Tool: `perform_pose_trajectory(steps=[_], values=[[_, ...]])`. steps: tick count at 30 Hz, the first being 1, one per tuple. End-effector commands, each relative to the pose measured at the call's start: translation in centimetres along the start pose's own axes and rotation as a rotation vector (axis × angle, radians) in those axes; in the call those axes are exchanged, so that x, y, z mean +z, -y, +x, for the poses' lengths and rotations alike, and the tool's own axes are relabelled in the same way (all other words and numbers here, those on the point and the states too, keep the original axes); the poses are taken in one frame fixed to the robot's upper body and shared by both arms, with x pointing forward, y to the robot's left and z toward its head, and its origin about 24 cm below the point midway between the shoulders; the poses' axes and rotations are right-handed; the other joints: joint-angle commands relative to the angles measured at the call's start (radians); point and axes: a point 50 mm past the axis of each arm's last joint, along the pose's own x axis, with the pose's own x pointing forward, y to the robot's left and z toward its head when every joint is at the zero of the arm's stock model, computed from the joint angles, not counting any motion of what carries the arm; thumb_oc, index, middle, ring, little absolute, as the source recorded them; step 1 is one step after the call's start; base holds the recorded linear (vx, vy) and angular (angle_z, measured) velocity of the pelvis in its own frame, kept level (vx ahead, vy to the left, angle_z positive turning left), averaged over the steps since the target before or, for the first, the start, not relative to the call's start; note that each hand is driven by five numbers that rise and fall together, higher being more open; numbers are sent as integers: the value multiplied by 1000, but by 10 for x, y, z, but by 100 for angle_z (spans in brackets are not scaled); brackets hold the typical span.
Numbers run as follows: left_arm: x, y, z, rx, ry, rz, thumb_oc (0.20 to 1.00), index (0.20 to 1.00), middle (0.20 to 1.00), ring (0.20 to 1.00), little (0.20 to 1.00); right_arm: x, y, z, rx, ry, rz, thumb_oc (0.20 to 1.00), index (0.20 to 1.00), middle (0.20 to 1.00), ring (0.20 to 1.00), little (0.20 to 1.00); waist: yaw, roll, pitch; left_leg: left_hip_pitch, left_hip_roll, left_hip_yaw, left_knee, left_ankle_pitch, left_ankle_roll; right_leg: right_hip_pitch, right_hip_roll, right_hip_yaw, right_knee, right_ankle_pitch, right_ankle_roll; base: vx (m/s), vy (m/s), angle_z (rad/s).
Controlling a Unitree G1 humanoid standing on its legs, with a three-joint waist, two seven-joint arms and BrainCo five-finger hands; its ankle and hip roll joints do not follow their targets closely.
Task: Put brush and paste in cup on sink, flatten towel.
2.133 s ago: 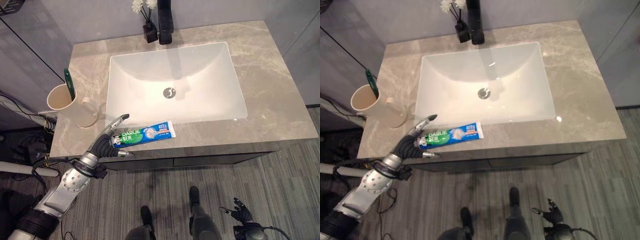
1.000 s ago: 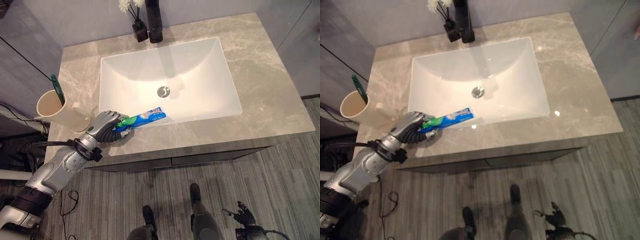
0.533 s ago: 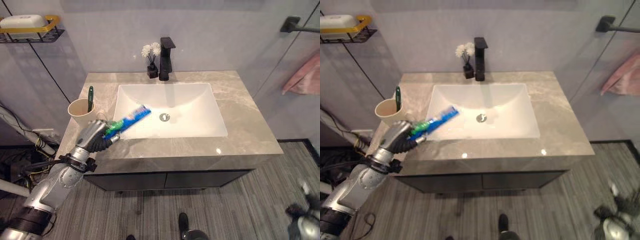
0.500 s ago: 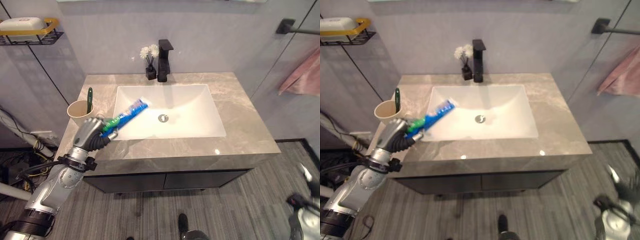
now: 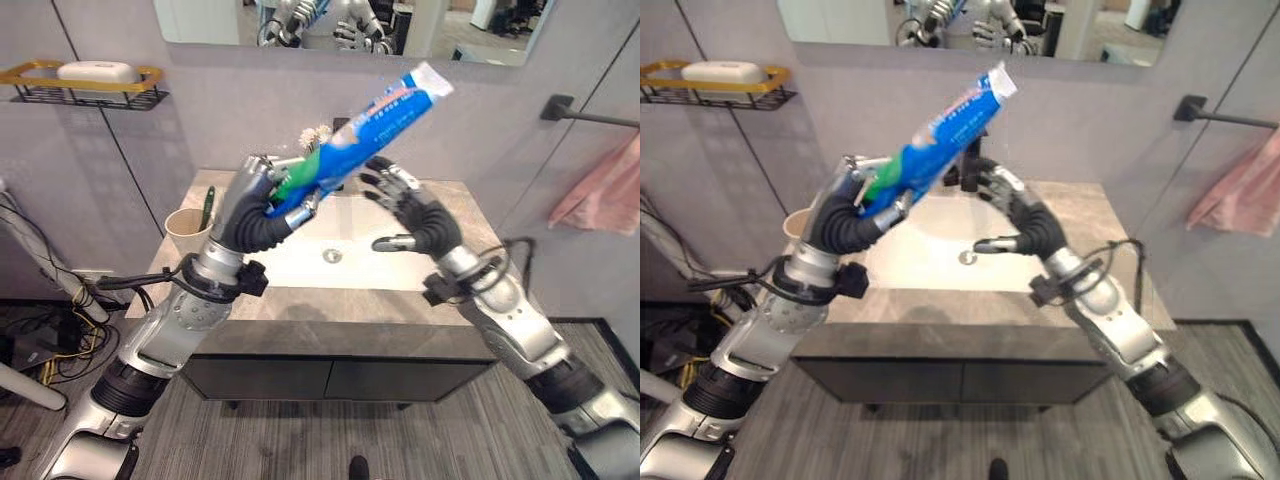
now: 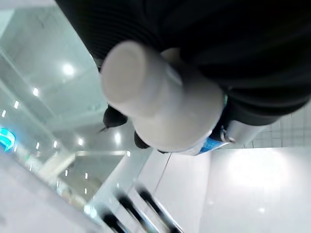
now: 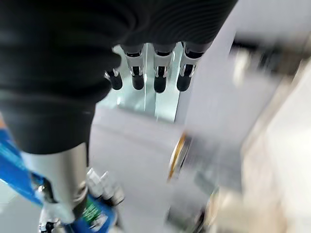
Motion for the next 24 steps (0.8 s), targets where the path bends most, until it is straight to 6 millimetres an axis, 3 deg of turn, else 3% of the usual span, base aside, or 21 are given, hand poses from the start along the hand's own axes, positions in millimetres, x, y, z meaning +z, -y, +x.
perform_pose_trajectory(steps=[1, 4, 13, 21, 22, 23, 24], values=[[18, -14, 19, 36, 118, -81, 200, 200, 200, 200, 200, 33, -10, 35, 45, 194, 139, 1000, 1000, 1000, 1000, 1000, 28, 7, 12, 5, -10, -67, 6, -5, 15, 68, -22, 11, 66, -114, 27, 35, -11, 14], [13, -6, 8, 3, 59, -162, 200, 200, 200, 200, 200, 44, -24, 45, 61, 296, 220, 1000, 1000, 1000, 1000, 1000, 43, 11, 17, 2, -9, -76, 6, 0, 11, 75, -19, 2, 59, -117, 23, 25, -13, 6], [2, 8, -20, -39, -78, -225, 200, 200, 200, 200, 200, 61, -40, 50, 53, 454, 396, 1000, 1000, 1000, 1000, 1000, 67, 15, 22, -4, 2, -95, 6, 8, 4, 88, -8, -18, 54, -127, 13, 12, -11, 7], [-3, 10, -32, -65, -138, -231, 200, 200, 200, 200, 200, 62, -46, 51, 71, 462, 456, 1000, 1000, 1000, 1000, 1000, 75, 16, 25, -4, 11, -101, 6, 15, -3, 94, 3, -25, 51, -133, 4, 5, -24, 7], [-4, 11, -35, -70, -153, -234, 200, 200, 200, 200, 200, 62, -46, 52, 73, 461, 470, 740, 740, 740, 740, 740, 77, 16, 25, -4, 13, -101, 6, 17, -4, 96, 5, -27, 51, -135, 3, 1, -29, 6], [-4, 10, -35, -69, -154, -232, 200, 200, 200, 200, 200, 61, -47, 52, 77, 452, 479, 536, 536, 536, 536, 536, 77, 16, 25, -4, 15, -102, 6, 18, -6, 97, 7, -28, 51, -136, 2, 0, -33, 1], [-5, 10, -37, -69, -160, -234, 200, 200, 200, 200, 200, 60, -48, 52, 77, 447, 484, 200, 200, 200, 200, 200, 78, 16, 25, -4, 16, -103, 6, 20, -7, 96, 8, -29, 51, -136, 1, 0, 0, 0]])
